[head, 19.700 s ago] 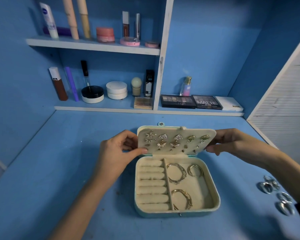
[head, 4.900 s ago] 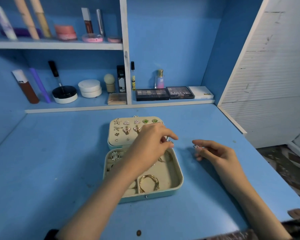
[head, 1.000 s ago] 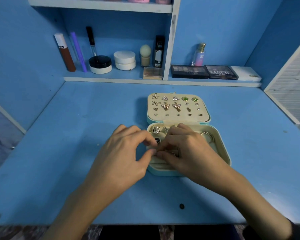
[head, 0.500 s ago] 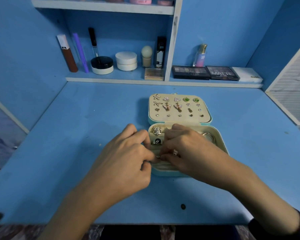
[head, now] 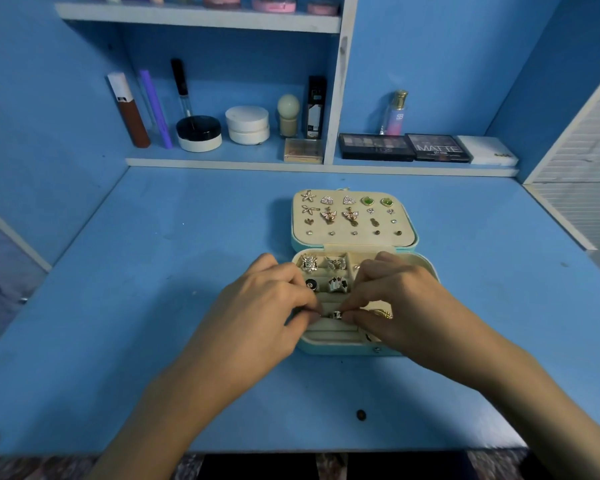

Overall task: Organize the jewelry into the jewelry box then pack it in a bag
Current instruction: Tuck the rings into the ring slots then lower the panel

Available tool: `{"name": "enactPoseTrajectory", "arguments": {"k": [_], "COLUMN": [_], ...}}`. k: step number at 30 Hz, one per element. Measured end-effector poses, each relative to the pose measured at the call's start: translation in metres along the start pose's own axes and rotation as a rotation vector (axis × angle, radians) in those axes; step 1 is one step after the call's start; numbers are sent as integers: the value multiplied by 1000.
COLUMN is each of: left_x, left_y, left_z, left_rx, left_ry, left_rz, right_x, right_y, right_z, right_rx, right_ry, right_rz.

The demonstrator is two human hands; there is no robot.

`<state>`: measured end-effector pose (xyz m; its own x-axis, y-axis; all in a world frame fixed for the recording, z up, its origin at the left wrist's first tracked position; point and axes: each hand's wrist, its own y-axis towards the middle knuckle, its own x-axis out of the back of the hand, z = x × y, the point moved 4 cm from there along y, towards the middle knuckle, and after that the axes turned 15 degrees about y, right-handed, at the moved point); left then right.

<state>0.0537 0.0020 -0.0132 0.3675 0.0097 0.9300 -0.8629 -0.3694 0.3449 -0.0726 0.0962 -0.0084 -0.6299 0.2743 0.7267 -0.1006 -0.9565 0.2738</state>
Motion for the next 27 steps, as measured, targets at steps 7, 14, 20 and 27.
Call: {"name": "enactPoseTrajectory", "arguments": {"k": [7, 14, 20, 27], "left_x": [3, -3, -4, -4], "left_y": [8, 22, 24, 26], "left_z": [8, 8, 14, 12], "left_rx": [109, 70, 78, 37], "left_ry": [-84, -41, -37, -23], "left_rz": [-40, 50, 78, 127], "right_x": [9, 2, 3, 2], "right_y": [6, 23, 33, 31], "right_z": [-8, -10, -9, -9], "right_rx": [-67, 5, 95, 106], "right_ry": [29, -73, -116, -92], "right_rz": [-74, 38, 219, 212]}}
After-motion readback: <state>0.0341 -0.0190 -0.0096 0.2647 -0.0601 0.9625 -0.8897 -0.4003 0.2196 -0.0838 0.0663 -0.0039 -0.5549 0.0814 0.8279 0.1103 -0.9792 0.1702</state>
